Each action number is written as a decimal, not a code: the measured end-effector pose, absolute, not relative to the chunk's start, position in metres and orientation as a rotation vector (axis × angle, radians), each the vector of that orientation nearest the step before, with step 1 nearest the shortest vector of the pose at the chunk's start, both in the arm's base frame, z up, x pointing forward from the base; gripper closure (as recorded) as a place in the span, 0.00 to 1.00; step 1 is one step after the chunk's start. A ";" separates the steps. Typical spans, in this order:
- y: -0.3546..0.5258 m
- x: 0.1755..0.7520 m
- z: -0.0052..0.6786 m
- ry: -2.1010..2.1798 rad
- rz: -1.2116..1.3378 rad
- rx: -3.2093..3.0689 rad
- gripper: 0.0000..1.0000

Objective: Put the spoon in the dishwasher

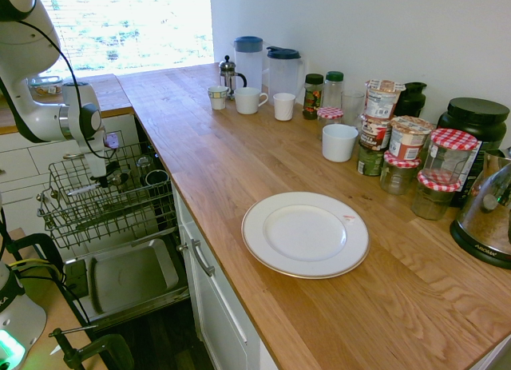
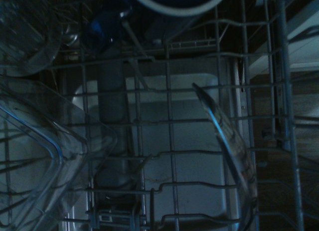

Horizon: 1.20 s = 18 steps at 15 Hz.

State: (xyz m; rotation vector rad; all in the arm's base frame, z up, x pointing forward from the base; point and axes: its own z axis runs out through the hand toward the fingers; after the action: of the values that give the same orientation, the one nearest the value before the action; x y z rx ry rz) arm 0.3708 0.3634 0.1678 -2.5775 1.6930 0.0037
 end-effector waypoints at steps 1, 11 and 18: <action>0.367 0.370 0.156 1.691 0.012 -2.585 1.00; 0.366 0.366 0.110 1.740 0.042 -2.566 0.00; 0.363 0.368 0.110 1.745 0.024 -2.550 0.00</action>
State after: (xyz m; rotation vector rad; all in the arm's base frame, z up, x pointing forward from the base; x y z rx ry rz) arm 0.3684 0.3634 0.1096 -2.5500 1.7449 0.0240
